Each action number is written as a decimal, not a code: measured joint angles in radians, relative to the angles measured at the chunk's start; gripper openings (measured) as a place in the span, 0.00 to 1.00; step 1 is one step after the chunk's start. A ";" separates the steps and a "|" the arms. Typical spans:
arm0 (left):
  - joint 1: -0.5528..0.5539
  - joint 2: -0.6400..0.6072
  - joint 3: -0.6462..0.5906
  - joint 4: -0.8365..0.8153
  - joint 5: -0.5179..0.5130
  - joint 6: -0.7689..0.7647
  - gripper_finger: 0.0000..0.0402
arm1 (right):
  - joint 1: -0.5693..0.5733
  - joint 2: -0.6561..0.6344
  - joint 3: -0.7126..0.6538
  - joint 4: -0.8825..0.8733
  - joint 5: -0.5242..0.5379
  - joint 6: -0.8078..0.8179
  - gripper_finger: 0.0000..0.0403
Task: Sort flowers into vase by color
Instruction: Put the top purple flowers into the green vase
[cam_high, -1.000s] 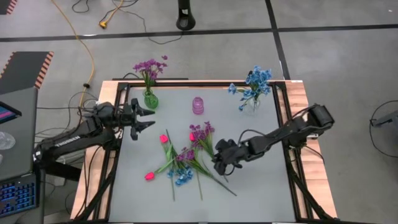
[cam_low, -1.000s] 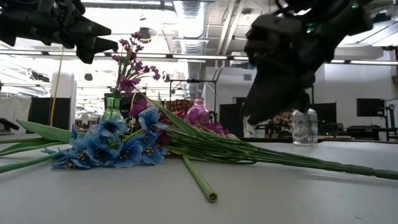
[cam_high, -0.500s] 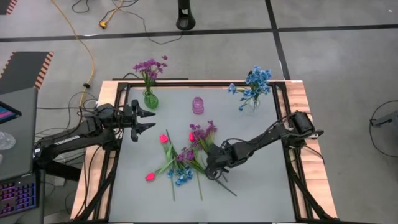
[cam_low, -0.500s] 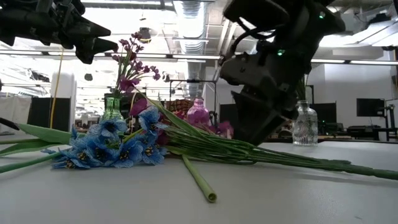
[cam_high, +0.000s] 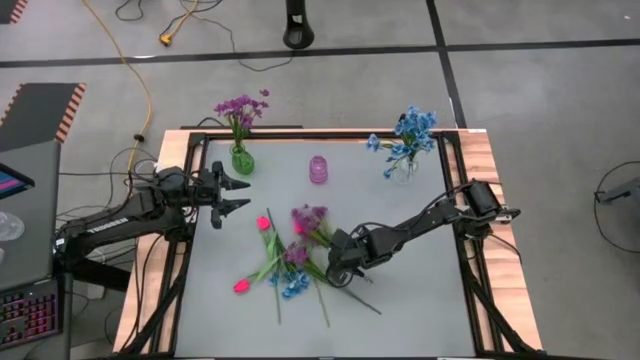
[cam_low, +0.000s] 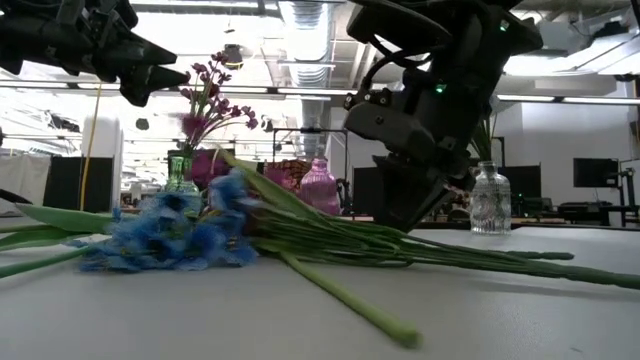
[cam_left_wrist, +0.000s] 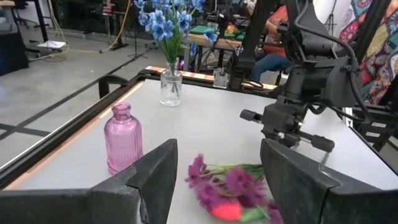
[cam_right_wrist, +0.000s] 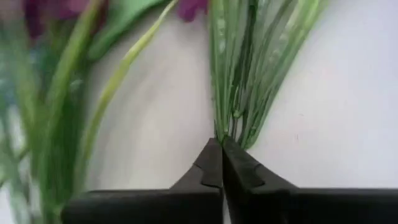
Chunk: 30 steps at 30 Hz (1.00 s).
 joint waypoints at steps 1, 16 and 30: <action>0.000 0.000 0.000 -0.001 0.000 0.000 0.54 | -0.003 0.000 0.000 0.000 0.000 0.000 0.04; 0.000 0.000 0.000 -0.010 0.000 -0.003 0.54 | -0.008 -0.028 -0.004 -0.016 -0.015 0.036 0.04; 0.000 0.000 0.000 -0.008 0.000 -0.003 0.54 | -0.026 -0.249 -0.006 -0.153 0.019 0.031 0.04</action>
